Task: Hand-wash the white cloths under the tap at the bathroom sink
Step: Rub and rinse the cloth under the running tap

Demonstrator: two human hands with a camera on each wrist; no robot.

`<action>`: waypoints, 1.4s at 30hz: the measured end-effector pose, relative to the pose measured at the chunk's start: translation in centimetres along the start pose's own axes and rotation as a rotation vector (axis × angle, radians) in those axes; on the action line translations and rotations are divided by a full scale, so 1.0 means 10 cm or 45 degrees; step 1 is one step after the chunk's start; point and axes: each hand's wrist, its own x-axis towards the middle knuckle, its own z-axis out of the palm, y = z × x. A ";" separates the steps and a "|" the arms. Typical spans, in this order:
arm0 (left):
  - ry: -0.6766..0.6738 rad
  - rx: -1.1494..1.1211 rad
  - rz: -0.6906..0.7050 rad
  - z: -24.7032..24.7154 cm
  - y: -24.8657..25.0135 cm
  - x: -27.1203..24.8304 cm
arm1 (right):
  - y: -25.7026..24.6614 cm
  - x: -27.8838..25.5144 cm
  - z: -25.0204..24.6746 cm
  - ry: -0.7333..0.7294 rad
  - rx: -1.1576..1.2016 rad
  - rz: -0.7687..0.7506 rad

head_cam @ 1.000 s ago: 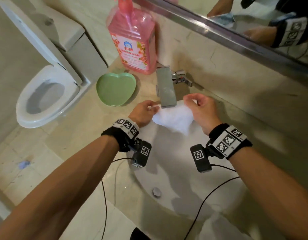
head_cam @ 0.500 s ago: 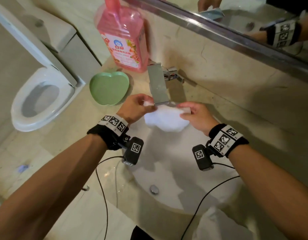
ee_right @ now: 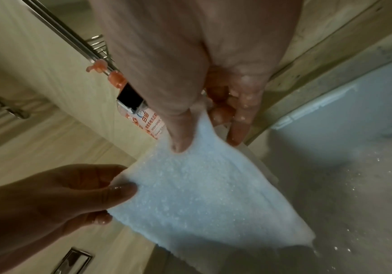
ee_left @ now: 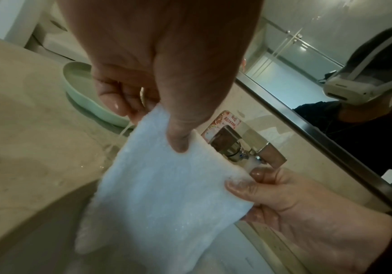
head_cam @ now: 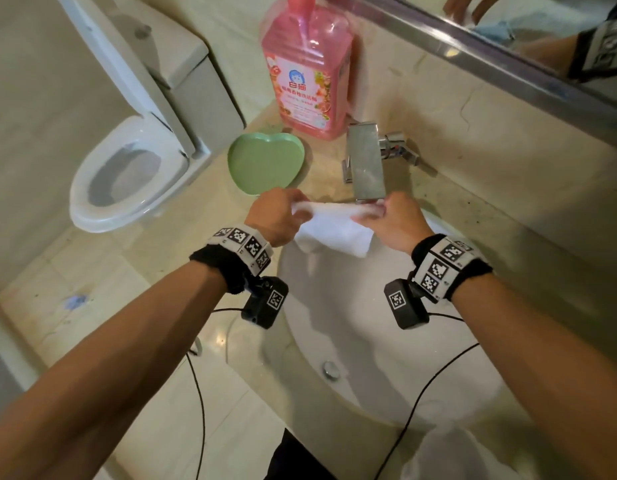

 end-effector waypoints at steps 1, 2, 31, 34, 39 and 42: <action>0.010 0.004 -0.003 -0.01 -0.01 0.00 | 0.00 -0.02 -0.02 0.023 0.027 -0.003; 0.009 -0.001 -0.007 -0.01 -0.01 0.01 | 0.01 -0.04 -0.05 0.048 0.041 -0.013; -0.258 -0.991 -0.228 0.57 0.62 0.14 | 0.10 -0.12 0.11 -0.045 0.128 -0.018; -0.228 -0.826 -0.118 0.47 0.50 0.11 | 0.07 0.02 0.13 -0.052 0.145 -0.005; -0.442 -0.378 0.127 0.45 0.10 0.12 | 0.13 0.06 0.05 -0.104 0.511 0.080; -0.500 -0.457 0.334 0.58 0.13 0.19 | 0.16 0.05 -0.01 -0.161 0.613 0.065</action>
